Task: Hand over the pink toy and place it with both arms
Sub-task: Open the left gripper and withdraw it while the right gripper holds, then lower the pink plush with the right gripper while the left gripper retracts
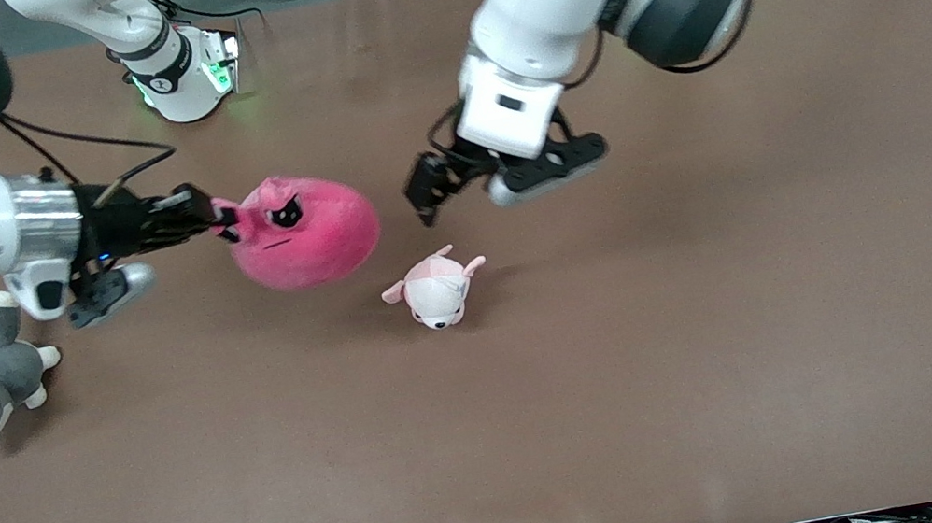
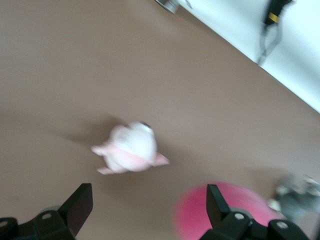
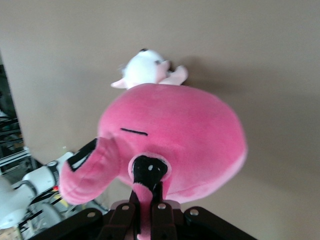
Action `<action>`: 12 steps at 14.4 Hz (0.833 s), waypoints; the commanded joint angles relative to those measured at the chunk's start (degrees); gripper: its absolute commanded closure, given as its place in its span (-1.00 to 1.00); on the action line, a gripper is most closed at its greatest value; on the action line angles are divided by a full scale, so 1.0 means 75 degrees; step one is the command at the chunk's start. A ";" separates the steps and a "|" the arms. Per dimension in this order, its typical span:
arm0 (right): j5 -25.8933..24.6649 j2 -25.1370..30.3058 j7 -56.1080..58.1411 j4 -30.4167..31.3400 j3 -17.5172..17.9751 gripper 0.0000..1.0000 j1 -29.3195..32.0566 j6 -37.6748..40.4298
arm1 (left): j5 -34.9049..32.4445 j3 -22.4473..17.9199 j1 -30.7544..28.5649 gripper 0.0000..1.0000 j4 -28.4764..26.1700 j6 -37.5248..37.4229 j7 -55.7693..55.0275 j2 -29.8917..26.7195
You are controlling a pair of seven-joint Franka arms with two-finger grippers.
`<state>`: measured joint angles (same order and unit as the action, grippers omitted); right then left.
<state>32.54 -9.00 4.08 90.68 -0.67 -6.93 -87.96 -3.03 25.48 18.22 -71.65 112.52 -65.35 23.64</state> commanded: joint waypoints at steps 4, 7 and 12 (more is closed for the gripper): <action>-0.1022 -0.0462 0.0963 -0.0242 0.0090 0.99 0.1155 -0.0002 | -0.0158 0.0025 -0.1850 -1.00 -0.0079 -0.1617 0.2859 -0.0363; -0.0918 -0.1153 0.1576 -0.0347 0.0101 0.99 0.1684 -0.0061 | -0.0158 0.0025 -0.2661 -1.00 -0.0079 -0.2086 0.4070 -0.0468; -0.0835 -0.1916 0.1635 -0.0500 0.0113 0.99 0.2048 -0.0260 | -0.0158 0.0025 -0.3622 -1.00 -0.0079 -0.2977 0.5710 -0.0702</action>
<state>25.66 -21.80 16.00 88.59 -1.00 7.03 -90.30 -3.38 25.23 -6.90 -71.60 93.01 -26.37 20.13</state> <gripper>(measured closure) 0.899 0.000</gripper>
